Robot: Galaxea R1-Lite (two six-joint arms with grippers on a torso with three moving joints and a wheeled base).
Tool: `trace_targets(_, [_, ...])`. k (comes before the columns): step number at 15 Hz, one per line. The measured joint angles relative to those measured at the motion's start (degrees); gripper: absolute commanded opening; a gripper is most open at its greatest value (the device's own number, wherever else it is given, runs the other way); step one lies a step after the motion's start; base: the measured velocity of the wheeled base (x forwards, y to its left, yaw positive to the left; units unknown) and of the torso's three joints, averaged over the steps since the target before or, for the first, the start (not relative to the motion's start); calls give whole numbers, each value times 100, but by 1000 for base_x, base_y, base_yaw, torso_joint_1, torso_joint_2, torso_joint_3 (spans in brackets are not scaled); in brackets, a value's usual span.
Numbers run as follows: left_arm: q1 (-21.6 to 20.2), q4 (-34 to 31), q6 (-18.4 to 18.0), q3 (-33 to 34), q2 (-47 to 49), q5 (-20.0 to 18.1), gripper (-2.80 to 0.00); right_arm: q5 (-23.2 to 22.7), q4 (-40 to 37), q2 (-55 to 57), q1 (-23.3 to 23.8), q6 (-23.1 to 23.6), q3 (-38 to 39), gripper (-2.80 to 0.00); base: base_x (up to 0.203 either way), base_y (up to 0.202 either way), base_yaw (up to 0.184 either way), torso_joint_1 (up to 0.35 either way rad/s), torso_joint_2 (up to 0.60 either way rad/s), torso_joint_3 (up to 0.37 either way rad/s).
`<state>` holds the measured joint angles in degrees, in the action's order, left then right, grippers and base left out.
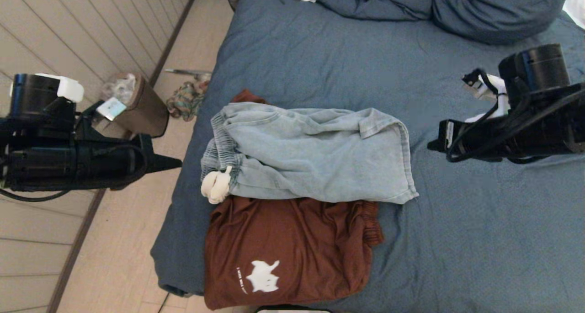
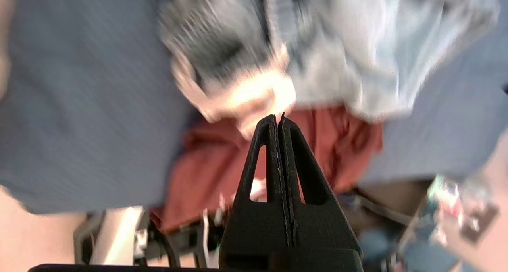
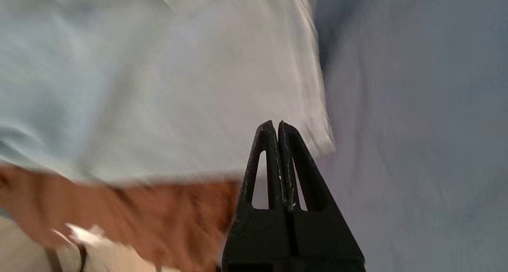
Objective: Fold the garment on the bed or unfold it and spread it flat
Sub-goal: Fold the blue shorts
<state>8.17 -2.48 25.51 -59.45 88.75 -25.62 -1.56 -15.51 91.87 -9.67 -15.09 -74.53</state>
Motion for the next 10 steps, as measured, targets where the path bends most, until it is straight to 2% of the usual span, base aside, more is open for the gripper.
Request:
trace_targets(2, [253,385,19,284,37,33,-280,-22,22,-78,79,21,357,-280,0,0,0,0,0,0])
trace_targets(3, [295,555,33,388,70,40,-280,-23,66,-61,112,16,441,0,0,0,0,0,0,0])
trace_targets(8, [343,969,69,727,235,39,-280,-33,1253,296,236,284,783,0,0,0,0,0,0,0])
trace_targets(10, [346,975,69,744,273,35,-280,-28,1351,538,240,335,778,0,0,0,0,0,0,0])
